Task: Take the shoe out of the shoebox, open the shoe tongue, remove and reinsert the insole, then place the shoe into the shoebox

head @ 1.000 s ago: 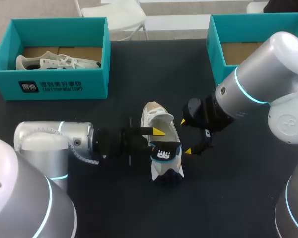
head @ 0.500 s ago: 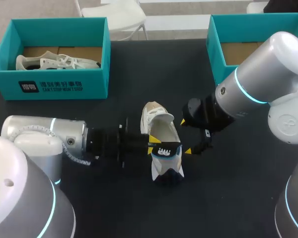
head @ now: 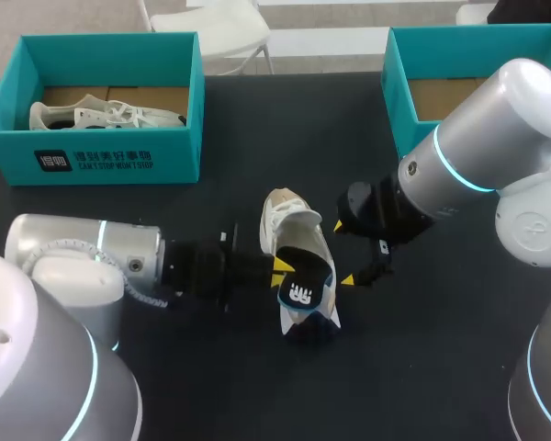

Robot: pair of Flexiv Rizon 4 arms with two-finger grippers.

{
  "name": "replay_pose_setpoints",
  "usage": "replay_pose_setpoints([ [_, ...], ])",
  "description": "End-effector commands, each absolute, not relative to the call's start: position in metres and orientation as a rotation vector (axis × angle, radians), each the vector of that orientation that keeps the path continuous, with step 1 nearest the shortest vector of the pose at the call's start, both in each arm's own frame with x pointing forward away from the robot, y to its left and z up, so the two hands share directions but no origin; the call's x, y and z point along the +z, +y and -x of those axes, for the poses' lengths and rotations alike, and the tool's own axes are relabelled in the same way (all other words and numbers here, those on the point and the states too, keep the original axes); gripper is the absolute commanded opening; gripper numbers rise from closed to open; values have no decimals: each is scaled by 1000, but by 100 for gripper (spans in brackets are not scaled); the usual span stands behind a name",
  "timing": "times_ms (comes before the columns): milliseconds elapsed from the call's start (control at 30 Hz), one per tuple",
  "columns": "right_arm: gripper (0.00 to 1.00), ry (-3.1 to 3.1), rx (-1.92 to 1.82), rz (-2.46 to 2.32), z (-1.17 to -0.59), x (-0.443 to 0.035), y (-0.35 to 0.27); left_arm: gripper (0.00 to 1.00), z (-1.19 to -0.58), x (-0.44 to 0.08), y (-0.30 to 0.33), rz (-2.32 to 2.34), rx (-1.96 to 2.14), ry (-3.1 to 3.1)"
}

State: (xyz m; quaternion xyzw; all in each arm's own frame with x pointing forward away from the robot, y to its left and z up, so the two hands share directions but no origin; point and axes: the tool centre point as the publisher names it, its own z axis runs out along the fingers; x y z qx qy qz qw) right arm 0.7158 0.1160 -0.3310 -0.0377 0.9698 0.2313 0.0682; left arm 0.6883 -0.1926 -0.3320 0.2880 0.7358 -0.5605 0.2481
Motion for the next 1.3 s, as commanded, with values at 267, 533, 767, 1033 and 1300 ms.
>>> replay_pose_setpoints([
  [267, 100, 2919, 694, 112, -715, -332, 117, 31, -696, -335, -201, -765, -1535, 2002],
  [533, 100, 2919, 694, 112, -715, -332, 117, 32, -687, -315, -202, -780, -1573, 1956],
  [767, 100, 2919, 694, 112, -715, -332, 117, 28, -677, -313, -202, -798, -1583, 1944],
  [1033, 100, 2919, 694, 112, -715, -332, 117, 0, -673, -320, -210, -807, -1585, 1929],
  [1300, 100, 2919, 694, 112, -715, -332, 117, 0, -683, -336, -216, -809, -1521, 1895],
])
